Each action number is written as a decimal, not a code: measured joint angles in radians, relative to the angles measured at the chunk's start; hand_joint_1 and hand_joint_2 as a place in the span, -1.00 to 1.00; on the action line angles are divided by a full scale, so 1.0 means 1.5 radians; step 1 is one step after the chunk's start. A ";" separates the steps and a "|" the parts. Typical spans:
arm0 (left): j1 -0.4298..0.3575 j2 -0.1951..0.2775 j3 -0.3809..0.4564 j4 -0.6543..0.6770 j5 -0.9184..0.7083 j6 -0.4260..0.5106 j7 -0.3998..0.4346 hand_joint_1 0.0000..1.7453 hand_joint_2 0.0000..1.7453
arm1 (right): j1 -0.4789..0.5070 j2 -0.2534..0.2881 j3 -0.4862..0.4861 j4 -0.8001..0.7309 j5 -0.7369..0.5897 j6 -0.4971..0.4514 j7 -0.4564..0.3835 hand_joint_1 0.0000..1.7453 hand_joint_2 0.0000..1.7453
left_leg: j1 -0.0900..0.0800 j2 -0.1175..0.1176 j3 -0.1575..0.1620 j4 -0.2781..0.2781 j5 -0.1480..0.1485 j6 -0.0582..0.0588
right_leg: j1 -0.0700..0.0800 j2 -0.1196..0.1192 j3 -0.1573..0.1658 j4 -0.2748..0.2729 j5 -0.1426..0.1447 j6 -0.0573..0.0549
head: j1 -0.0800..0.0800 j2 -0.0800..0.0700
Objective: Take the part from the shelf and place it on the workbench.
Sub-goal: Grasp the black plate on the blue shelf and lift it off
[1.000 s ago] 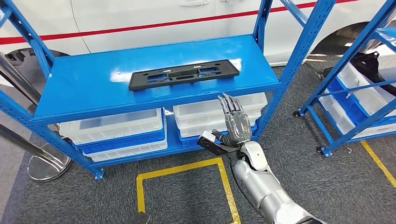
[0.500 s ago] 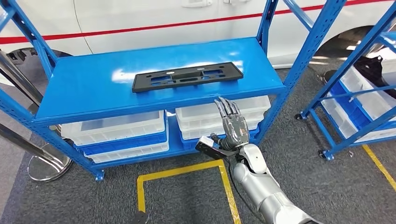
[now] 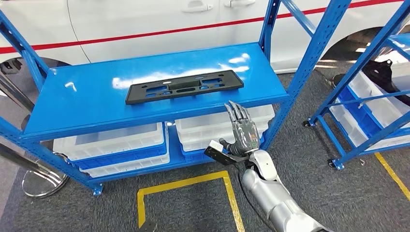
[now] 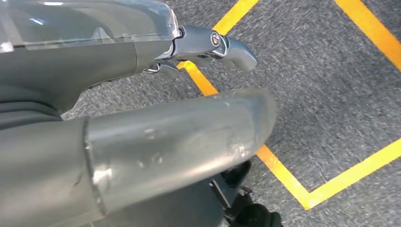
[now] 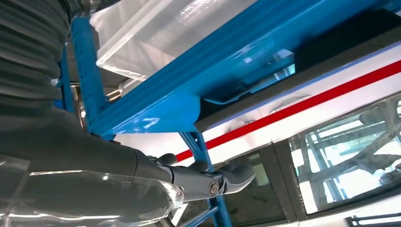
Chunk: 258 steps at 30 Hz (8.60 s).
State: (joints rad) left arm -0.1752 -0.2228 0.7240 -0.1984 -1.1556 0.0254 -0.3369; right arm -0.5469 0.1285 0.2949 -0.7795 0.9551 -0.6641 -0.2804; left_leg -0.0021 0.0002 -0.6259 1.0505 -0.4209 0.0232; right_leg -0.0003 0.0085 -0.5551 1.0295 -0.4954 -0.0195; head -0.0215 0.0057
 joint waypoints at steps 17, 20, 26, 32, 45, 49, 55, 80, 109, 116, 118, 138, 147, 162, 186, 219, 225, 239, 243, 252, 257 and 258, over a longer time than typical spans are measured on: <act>0.000 -0.003 -0.001 0.000 0.014 0.003 0.003 -1.00 -1.00 | 0.015 -0.002 -0.002 -0.014 -0.017 -0.003 -0.015 -1.00 1.00 | 0.008 -0.003 0.099 -0.034 -0.072 -0.009 | -0.006 -0.005 -0.091 0.003 0.081 0.016 | 0.001 0.000; -0.001 -0.003 -0.001 -0.001 0.015 0.004 0.003 -1.00 -1.00 | 0.016 -0.001 -0.002 -0.022 -0.016 -0.003 -0.018 -1.00 1.00 | 0.010 -0.002 0.087 -0.003 -0.076 -0.017 | -0.008 -0.003 -0.079 -0.002 0.075 0.000 | 0.001 0.000; -0.001 -0.003 -0.001 -0.001 0.015 0.004 0.004 -1.00 -1.00 | 0.020 0.007 -0.002 -0.029 -0.014 0.008 -0.027 -1.00 1.00 | 0.010 -0.002 -0.027 0.151 -0.121 -0.022 | -0.001 -0.002 -0.057 -0.003 0.057 -0.012 | 0.001 0.000; -0.004 -0.002 -0.001 -0.002 0.015 0.004 0.003 -1.00 -1.00 | 0.021 0.016 0.002 -0.038 -0.013 0.016 -0.032 -1.00 1.00 | -0.003 -0.001 0.026 -0.023 -0.024 0.007 | 0.004 -0.001 -0.040 -0.004 0.046 -0.003 | 0.001 0.000; -0.004 -0.002 -0.005 -0.002 0.015 0.007 0.007 -1.00 -1.00 | 0.025 0.032 0.048 -0.066 -0.021 0.046 -0.033 -1.00 1.00 | 0.007 -0.002 0.034 -0.026 -0.019 0.002 | -0.014 -0.004 -0.052 0.027 0.036 0.029 | 0.001 0.000; -0.005 -0.002 -0.006 -0.003 0.015 0.007 0.008 -1.00 -1.00 | 0.026 0.041 0.063 -0.068 -0.016 0.051 -0.033 -1.00 1.00 | 0.007 -0.002 0.032 -0.021 -0.025 -0.012 | -0.011 -0.002 -0.044 0.006 0.036 0.011 | 0.001 0.000; -0.005 -0.002 -0.006 -0.003 0.015 0.007 0.008 -1.00 -1.00 | 0.026 0.053 0.072 -0.069 -0.013 0.058 -0.033 -1.00 0.00 | 0.010 -0.002 -0.053 0.164 -0.114 -0.025 | -0.010 -0.005 -0.040 0.001 0.036 -0.005 | 0.001 0.000; -0.006 -0.002 -0.015 -0.003 0.017 0.001 0.001 -1.00 -1.00 | 0.025 0.046 0.143 -0.071 -0.006 0.055 -0.041 -1.00 1.00 | 0.009 -0.048 0.022 -0.022 -0.018 -0.009 | -0.009 0.030 -0.036 0.002 0.032 0.010 | 0.001 0.000; -0.005 -0.001 -0.017 -0.004 0.025 -0.003 0.002 -1.00 -1.00 | 0.026 0.035 0.138 -0.084 -0.085 0.079 -0.035 -1.00 1.00 | 0.003 -0.009 0.024 -0.018 -0.020 -0.001 | -0.004 -0.004 -0.038 0.006 0.028 0.014 | 0.001 0.000; -0.005 -0.001 -0.017 -0.004 0.028 -0.003 0.005 -1.00 -1.00 | 0.011 0.038 0.130 -0.068 -0.043 0.051 0.028 -1.00 1.00 | 0.010 -0.005 -0.046 0.136 -0.100 -0.023 | -0.009 -0.009 -0.033 -0.002 0.032 -0.006 | 0.001 0.000; -0.004 -0.001 -0.017 -0.004 0.029 -0.002 0.008 -1.00 -1.00 | 0.002 0.038 0.124 -0.050 -0.027 0.044 0.051 -1.00 1.00 | 0.011 -0.005 -0.063 0.166 -0.098 -0.025 | -0.009 -0.009 -0.033 -0.001 0.031 -0.006 | 0.001 0.000; -0.009 -0.003 -0.019 -0.004 0.028 0.001 0.014 -1.00 -1.00 | -0.042 0.036 0.060 0.012 0.000 -0.016 0.080 -1.00 1.00 | 0.006 -0.007 0.022 -0.018 -0.018 0.005 | -0.006 -0.005 -0.049 0.021 0.033 0.018 | 0.001 0.000; -0.008 -0.003 -0.020 -0.004 0.032 0.003 0.011 -1.00 -1.00 | -0.040 0.042 0.030 0.010 0.007 -0.022 0.070 -1.00 1.00 | 0.009 -0.004 -0.046 0.133 -0.100 -0.024 | -0.008 -0.007 -0.037 -0.004 0.036 -0.004 | 0.001 0.000; -0.012 -0.002 -0.022 -0.004 0.036 0.004 0.002 -1.00 -1.00 | -0.039 0.049 0.011 0.014 0.024 -0.023 0.068 -1.00 1.00 | 0.008 -0.003 0.025 -0.030 -0.010 0.013 | -0.008 -0.006 -0.101 0.141 -0.044 0.028 | 0.001 0.000; -0.017 -0.001 -0.022 -0.004 0.041 0.004 -0.008 -1.00 -1.00 | -0.038 0.054 0.001 0.040 0.051 -0.023 0.067 -1.00 1.00 | 0.005 -0.004 0.021 -0.016 -0.019 -0.011 | -0.006 -0.006 -0.040 0.003 0.035 0.011 | 0.001 0.000; -0.013 0.001 -0.027 -0.004 0.037 0.005 -0.008 -1.00 -1.00 | -0.038 0.059 -0.005 0.050 0.045 -0.024 0.058 -1.00 1.00 | 0.008 -0.004 0.010 -0.019 -0.006 -0.005 | -0.005 -0.006 -0.021 0.002 0.013 0.016 | 0.001 0.000; -0.014 0.001 -0.027 -0.004 0.043 0.007 -0.005 -1.00 -1.00 | -0.035 0.059 -0.005 0.050 0.038 -0.024 0.057 -1.00 1.00 | 0.009 -0.003 0.017 -0.023 -0.010 0.012 | -0.008 -0.005 -0.119 0.181 -0.056 0.026 | 0.001 0.000; -0.018 0.001 -0.026 -0.004 0.051 0.014 -0.010 -1.00 -1.00 | -0.049 0.059 -0.005 0.056 0.033 -0.024 0.061 -1.00 1.00 | 0.009 -0.004 -0.045 0.130 -0.097 -0.023 | -0.008 -0.005 -0.045 0.001 0.038 -0.005 | 0.000 0.000; -0.020 0.002 -0.026 -0.004 0.049 0.008 -0.022 -1.00 -1.00 | -0.049 0.059 -0.005 0.061 0.031 -0.024 0.060 -1.00 1.00 | 0.009 -0.004 -0.041 0.108 -0.055 -0.021 | -0.007 -0.003 -0.041 0.002 0.036 -0.004 | 0.000 0.000; -0.024 0.003 -0.027 -0.004 0.045 0.006 -0.028 -1.00 -1.00 | -0.053 0.059 -0.009 0.062 0.025 -0.024 0.054 -1.00 1.00 | 0.009 -0.004 0.027 -0.028 -0.011 0.007 | -0.005 -0.002 -0.057 0.046 0.003 0.024 | 0.001 0.000; -0.024 0.003 -0.027 -0.004 0.052 0.008 -0.016 -1.00 -1.00 | -0.049 0.055 -0.016 0.066 0.027 -0.024 0.054 -1.00 1.00 | 0.008 -0.004 0.031 -0.026 -0.018 0.012 | -0.009 -0.003 -0.137 0.177 -0.028 0.029 | 0.001 0.000; -0.024 0.003 -0.027 -0.004 0.052 0.009 -0.015 -1.00 -1.00 | -0.049 0.055 -0.017 0.066 0.027 -0.024 0.054 -1.00 1.00 | 0.008 -0.005 0.033 -0.024 -0.021 0.011 | -0.009 -0.003 -0.124 0.144 -0.002 0.028 | 0.001 0.000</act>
State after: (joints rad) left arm -0.2115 -0.2185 0.6842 -0.2041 -1.0778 0.0393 -0.3597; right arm -0.6209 0.2105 0.2693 -0.6805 0.9959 -0.6996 -0.1987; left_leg 0.0100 -0.0072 -0.5757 1.0139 -0.4529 0.0399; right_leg -0.0140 0.0039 -0.7416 1.2453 -0.4981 0.0229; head -0.0205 0.0057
